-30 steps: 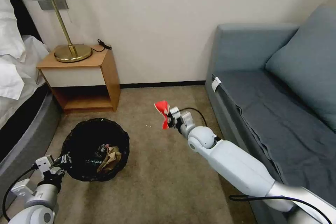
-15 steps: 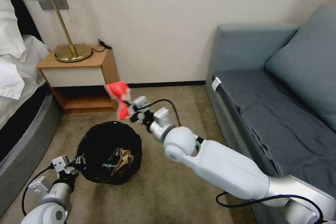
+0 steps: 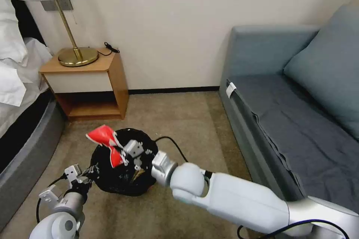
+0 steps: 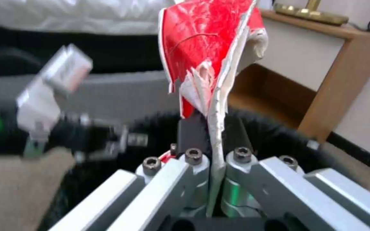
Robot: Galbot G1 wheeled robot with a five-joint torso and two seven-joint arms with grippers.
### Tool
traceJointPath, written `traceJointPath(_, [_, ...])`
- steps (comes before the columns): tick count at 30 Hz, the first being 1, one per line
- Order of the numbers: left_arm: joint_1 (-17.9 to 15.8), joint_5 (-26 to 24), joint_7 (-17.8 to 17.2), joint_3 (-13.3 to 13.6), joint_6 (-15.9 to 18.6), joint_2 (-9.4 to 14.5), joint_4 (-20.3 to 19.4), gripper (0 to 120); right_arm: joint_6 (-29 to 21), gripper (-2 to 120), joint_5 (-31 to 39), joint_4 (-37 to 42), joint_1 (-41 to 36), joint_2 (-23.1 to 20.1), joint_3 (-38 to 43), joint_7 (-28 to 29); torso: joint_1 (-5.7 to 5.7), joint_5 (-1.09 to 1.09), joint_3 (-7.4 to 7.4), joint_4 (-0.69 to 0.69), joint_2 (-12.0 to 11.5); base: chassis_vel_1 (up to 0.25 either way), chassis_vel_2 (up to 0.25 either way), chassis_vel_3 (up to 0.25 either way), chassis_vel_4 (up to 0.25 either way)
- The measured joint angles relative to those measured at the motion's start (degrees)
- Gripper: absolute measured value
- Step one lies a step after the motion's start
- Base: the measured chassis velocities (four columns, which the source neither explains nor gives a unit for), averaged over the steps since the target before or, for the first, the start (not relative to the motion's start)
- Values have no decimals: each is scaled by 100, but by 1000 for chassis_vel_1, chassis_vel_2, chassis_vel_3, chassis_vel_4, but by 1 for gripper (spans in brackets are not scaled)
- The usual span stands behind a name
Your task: Pick up the trash bin, then pick up the garbage on the floor and place it into the trash bin.
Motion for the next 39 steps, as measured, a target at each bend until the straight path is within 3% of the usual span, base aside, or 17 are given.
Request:
traceJointPath(6, [-2,-64,-50,-5,76,-1,-53,4,28,1,-205,-171,-132,-43,0,-42,0,0,0,0,0,0,0,0,0])
traceJointPath(12, [1,-110,-92,-16,123,8,-56,4,25,20,-297,-134,-193,-131,38,-63,0,0,0,0,0,0,0,0,0])
traceJointPath(14, [0,-127,-162,-10,175,7,-60,4,-15,33,-348,-77,-246,-178,87,-79,0,0,0,0,-1,0,0,0,0])
traceJointPath(23, [1,-144,-239,1,216,4,-54,4,-112,58,-519,114,-453,-355,342,-57,0,0,0,0,-1,0,0,0,0])
traceJointPath(26, [-16,-148,-284,-1,220,5,32,4,-9,76,-841,217,-686,-479,673,247,0,0,0,0,-1,0,0,0,0])
traceJointPath(30, [-27,-81,-340,2,220,5,116,4,73,84,-1062,291,-877,-590,952,430,0,0,0,0,-1,0,0,0,0])
traceJointPath(32, [-33,46,-401,25,188,-1,250,4,175,95,-1358,430,-1298,-774,1445,657,0,0,0,0,-1,0,0,0,0])
traceJointPath(39, [-75,163,-392,57,35,-19,455,4,217,100,-1893,677,-2316,-974,2404,1052,0,0,0,-2,-1,0,0,0,0])
